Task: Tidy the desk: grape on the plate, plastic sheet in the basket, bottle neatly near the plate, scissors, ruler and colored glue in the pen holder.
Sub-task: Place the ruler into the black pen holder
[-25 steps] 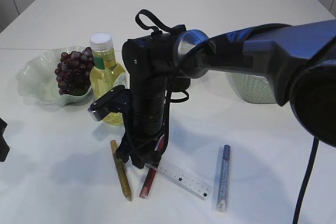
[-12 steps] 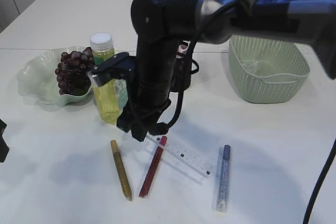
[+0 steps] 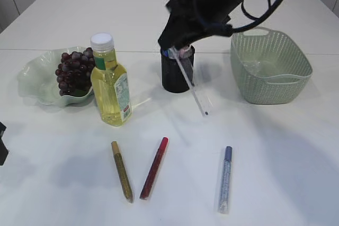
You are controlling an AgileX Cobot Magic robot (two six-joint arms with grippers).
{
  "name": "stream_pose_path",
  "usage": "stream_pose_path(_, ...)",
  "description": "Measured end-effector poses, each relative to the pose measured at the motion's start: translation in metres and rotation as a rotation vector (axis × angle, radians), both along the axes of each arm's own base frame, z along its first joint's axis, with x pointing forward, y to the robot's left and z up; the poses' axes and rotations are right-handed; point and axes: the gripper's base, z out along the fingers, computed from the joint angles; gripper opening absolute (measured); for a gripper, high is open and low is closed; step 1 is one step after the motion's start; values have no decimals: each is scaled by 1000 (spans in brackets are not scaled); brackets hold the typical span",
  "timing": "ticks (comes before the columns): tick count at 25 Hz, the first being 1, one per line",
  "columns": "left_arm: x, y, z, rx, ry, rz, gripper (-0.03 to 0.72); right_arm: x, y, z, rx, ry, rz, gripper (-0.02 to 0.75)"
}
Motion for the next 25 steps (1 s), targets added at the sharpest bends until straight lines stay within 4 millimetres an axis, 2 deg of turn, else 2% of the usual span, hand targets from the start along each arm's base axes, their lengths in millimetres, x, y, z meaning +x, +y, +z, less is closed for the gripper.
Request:
stream_pose_path(2,-1,0,0,1,6,0,497,9,-18,10,129,-12,-35,300)
stream_pose_path(7,-2,0,0,5,21,0,498,24,-40,29,373,-117,-68,300)
stream_pose_path(15,-2,0,-1,5,25,0,498,46,-49,38,427,-408,-130,300)
stream_pose_path(18,-2,0,-1,5,25,0,497,59,-49,29,433,-516,-130,300)
stream_pose_path(25,-2,0,-1,2,26,1,497,89,-47,-13,476,-714,-127,300)
